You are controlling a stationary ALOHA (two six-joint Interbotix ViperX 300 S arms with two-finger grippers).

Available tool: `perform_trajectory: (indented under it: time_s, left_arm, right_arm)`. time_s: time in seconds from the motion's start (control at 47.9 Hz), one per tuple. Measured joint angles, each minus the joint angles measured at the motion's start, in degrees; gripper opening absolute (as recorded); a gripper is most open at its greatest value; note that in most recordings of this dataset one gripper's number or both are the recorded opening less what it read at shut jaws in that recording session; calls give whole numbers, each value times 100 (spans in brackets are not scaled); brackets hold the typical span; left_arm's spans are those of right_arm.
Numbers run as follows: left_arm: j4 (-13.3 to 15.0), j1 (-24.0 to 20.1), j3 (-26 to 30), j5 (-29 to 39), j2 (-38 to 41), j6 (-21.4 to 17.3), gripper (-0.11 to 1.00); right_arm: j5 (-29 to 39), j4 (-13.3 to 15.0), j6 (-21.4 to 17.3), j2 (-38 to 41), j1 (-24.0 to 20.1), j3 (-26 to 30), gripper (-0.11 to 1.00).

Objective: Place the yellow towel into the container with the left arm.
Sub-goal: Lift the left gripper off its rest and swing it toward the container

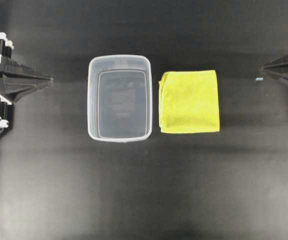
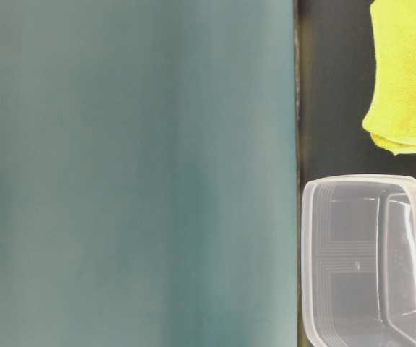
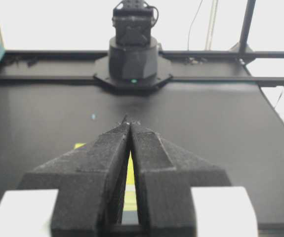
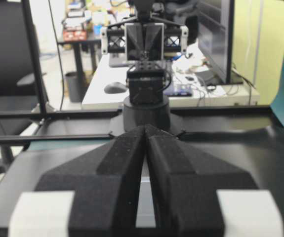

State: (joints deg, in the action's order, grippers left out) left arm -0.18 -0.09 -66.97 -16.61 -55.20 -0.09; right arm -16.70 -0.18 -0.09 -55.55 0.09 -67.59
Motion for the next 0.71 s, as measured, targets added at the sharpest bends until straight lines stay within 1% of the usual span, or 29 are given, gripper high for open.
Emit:
perform_trajectory:
  time_s: [0.021,0.042,0.083,0.104,0.125,0.146,0.209,0.25,0.271,0.334,0.438,0.584,0.709]
  left_arm:
    - [0,0,0,0,-9,0,6]
    - [-9,0,-9,18,9,44,7]
    - [-105,0,-26,246,123,237,17]
    - [-149,9,-35,352,211,325,20]
    - [-176,18,-26,475,299,422,19]
    - [-185,35,-26,554,396,545,16]
    - [-211,88,97,703,633,765,5]
    - [-220,105,229,765,712,835,1]
    - [-220,105,290,791,721,844,1]
    - [-220,97,527,932,712,800,1]
    - [-220,26,1020,1512,712,527,1]
    - [-229,-53,1846,2725,896,255,1]
    - [-229,-79,2443,3401,1187,158,1]
  right_arm:
    - [9,0,0,0,0,0,1]
    - [0,0,0,0,0,0,4]
    - [9,-18,-44,9,-18,-18,13]
    - [9,-53,-70,9,-35,-18,19]
    - [18,-97,-114,9,-44,-26,21]
    - [26,-132,-176,9,-62,-35,20]
    - [44,-193,-360,-9,-97,-44,9]
    - [53,-202,-483,-44,-123,-44,2]
    - [53,-193,-501,-62,-141,-44,1]
    - [62,-185,-554,-158,-158,-44,0]
    - [70,-158,-563,-404,-167,-44,0]
    - [167,-141,-571,-747,-158,-35,0]
    - [466,-141,-598,-1028,-167,0,0]
